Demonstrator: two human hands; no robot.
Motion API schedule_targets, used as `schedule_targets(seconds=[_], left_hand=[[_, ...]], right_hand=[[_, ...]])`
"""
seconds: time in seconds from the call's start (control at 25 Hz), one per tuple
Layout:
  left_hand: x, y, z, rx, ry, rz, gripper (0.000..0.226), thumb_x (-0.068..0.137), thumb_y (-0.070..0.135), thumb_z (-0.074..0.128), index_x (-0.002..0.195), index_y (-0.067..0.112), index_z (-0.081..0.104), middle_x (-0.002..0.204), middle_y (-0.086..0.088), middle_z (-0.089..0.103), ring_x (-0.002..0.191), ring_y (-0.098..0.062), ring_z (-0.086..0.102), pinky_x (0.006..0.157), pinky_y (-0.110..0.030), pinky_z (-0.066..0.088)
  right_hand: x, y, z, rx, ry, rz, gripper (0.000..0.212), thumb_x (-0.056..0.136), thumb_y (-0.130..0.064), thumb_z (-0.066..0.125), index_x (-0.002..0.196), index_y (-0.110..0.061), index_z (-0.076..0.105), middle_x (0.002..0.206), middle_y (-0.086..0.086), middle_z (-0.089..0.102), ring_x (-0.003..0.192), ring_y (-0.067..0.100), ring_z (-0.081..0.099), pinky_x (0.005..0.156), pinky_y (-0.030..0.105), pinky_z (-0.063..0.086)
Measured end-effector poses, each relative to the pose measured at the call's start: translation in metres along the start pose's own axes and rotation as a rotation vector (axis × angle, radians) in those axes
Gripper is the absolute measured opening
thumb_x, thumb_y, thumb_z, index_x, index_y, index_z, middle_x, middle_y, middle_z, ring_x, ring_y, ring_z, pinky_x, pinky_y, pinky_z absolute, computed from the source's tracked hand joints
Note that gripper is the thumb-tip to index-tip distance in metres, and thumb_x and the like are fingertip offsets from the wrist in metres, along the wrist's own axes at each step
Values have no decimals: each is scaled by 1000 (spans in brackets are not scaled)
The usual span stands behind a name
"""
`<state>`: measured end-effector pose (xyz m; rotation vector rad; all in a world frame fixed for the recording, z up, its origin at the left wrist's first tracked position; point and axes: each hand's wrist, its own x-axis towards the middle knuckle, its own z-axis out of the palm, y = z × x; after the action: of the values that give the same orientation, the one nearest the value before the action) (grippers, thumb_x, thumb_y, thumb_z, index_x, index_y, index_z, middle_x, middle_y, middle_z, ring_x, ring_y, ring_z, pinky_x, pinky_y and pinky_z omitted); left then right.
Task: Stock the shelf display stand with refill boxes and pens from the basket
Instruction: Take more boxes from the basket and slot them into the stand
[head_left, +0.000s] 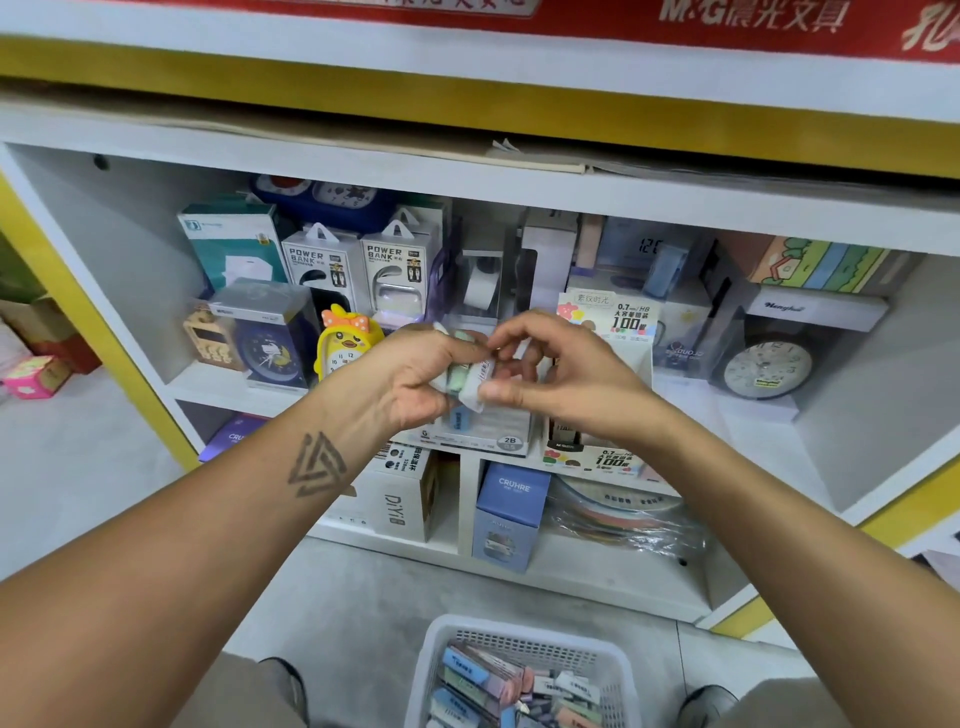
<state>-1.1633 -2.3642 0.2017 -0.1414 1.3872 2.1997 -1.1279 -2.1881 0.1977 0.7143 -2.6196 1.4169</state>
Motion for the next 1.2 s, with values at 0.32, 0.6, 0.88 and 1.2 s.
schedule_targets(seconds=[0.32,0.6,0.88,1.2], left_hand=[[-2,14,-26,-45,165,24,16,99,-5,45,111,-7,54,110,-29,65,86,-38,69,66,-42,61],[-15,34,-52,7,294,1,18,102,10,45,91,2,56,65,-17,69,44,-22,64,41,-20,50],[-26,39,-63,16,279,19,23,100,-2,36,87,-1,55,80,-19,66,51,-22,66,48,-22,53],[-30,36,-68,69,274,-30,21,104,4,38,93,0,56,88,-16,68,65,-22,69,52,-26,57]], right_hand=[[26,-6,28,-135,206,-115,9,94,-16,68,101,-14,74,92,-7,63,80,5,62,72,16,44],[41,16,28,-321,399,13,19,92,-13,70,110,-12,71,89,-1,65,80,14,61,80,31,53],[55,39,63,-442,284,8,10,94,-11,66,103,-13,61,89,6,66,82,23,65,74,46,58],[66,46,71,-546,200,6,5,91,-12,68,96,-13,68,85,7,70,78,26,65,72,44,57]])
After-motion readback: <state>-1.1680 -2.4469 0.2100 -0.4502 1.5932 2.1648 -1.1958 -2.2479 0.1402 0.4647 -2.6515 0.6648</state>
